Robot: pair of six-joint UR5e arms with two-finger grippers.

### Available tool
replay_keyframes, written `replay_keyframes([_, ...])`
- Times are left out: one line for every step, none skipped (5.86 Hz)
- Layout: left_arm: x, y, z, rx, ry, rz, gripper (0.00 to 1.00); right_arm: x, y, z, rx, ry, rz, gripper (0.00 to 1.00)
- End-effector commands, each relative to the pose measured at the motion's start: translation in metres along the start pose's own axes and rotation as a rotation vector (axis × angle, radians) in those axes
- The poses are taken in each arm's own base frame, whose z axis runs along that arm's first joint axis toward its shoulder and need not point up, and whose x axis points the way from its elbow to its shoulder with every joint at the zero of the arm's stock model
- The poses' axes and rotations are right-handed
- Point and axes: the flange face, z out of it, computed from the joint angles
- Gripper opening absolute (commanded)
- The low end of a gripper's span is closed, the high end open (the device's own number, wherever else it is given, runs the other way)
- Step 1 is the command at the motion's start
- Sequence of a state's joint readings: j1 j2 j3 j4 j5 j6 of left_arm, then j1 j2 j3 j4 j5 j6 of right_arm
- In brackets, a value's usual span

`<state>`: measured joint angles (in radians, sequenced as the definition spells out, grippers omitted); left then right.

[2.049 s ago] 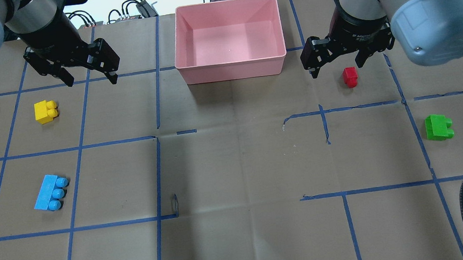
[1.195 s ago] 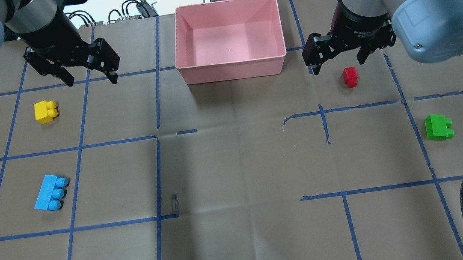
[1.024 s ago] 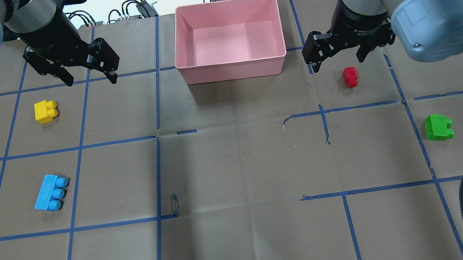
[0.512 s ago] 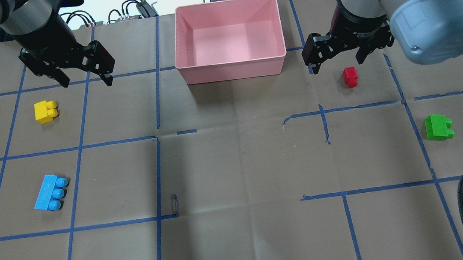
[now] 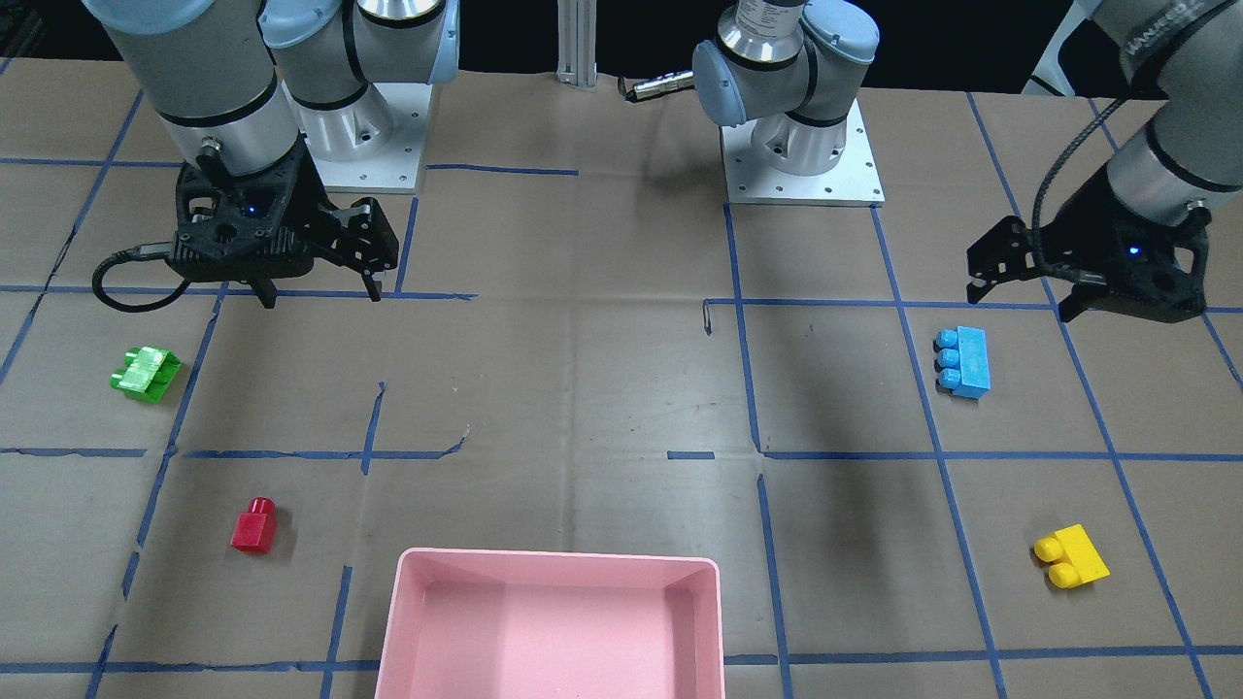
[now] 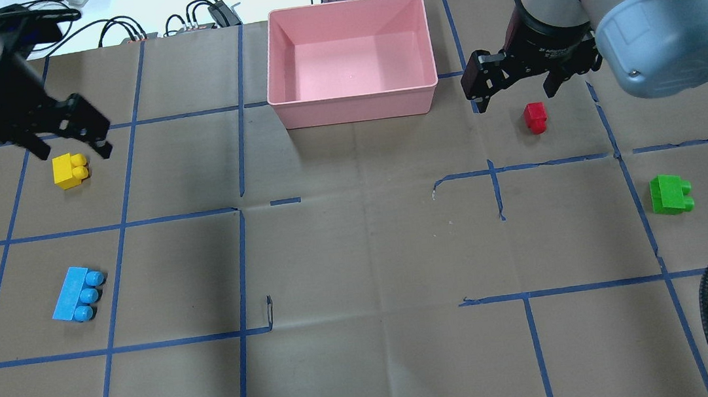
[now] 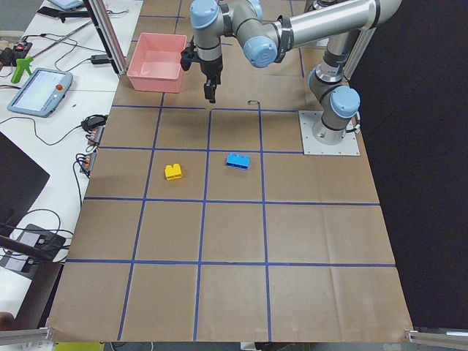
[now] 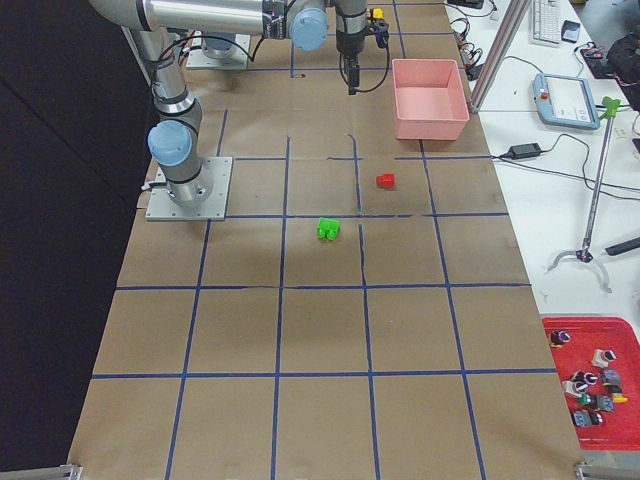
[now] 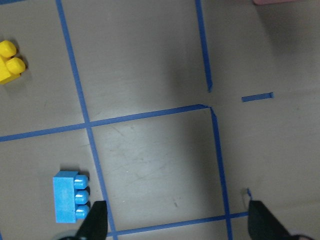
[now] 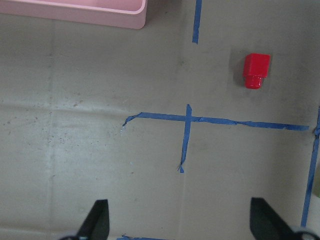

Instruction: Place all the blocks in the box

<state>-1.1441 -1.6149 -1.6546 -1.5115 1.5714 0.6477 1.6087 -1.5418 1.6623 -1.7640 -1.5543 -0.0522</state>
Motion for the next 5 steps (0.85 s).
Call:
replay_keyframes([-0.068,0.044,0.019,-0.001,0.017,0.082,0.98,0.003,-0.002,-0.002,0.005,0.003,0.001,1.00])
replay_keyframes([-0.094,0.056,0.033,0.002,0.022,0.114,0.98,0.009,0.000,0.007,-0.023,0.016,0.006,1.00])
replay_keyframes([-0.103,0.061,0.049,0.007,0.018,0.117,0.98,0.026,0.000,0.002,-0.011,0.017,-0.064,1.00])
replay_keyframes([-0.098,0.063,0.076,0.015,0.010,0.115,0.98,0.055,0.001,-0.013,0.025,0.031,-0.178,1.00])
replay_keyframes([-0.090,0.068,0.113,0.037,-0.017,0.111,0.98,0.112,0.001,-0.018,0.029,0.046,-0.158,1.00])
